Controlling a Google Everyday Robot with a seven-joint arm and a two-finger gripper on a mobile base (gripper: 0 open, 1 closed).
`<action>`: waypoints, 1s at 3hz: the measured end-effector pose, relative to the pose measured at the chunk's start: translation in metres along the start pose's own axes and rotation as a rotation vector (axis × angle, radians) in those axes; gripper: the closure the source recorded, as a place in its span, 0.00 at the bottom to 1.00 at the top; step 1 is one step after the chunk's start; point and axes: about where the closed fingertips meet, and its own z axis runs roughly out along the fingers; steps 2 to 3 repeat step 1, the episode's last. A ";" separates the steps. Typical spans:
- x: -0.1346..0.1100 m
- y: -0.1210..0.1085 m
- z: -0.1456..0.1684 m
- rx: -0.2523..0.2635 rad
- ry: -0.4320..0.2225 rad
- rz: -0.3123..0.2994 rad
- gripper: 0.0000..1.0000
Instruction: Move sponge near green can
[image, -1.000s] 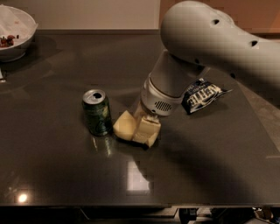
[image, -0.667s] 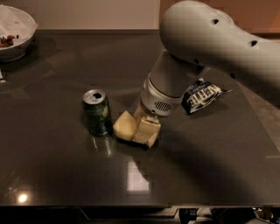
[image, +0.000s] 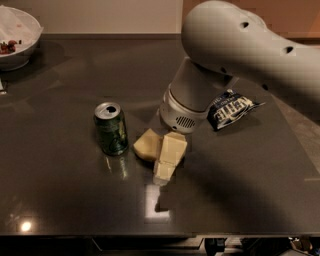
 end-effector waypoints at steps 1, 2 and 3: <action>0.000 0.000 0.000 0.000 0.000 0.000 0.00; 0.000 0.000 0.000 0.000 0.000 0.000 0.00; 0.000 0.000 0.000 0.000 0.000 0.000 0.00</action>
Offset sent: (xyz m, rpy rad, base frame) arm 0.0000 0.0000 0.0000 0.0000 0.0000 0.0000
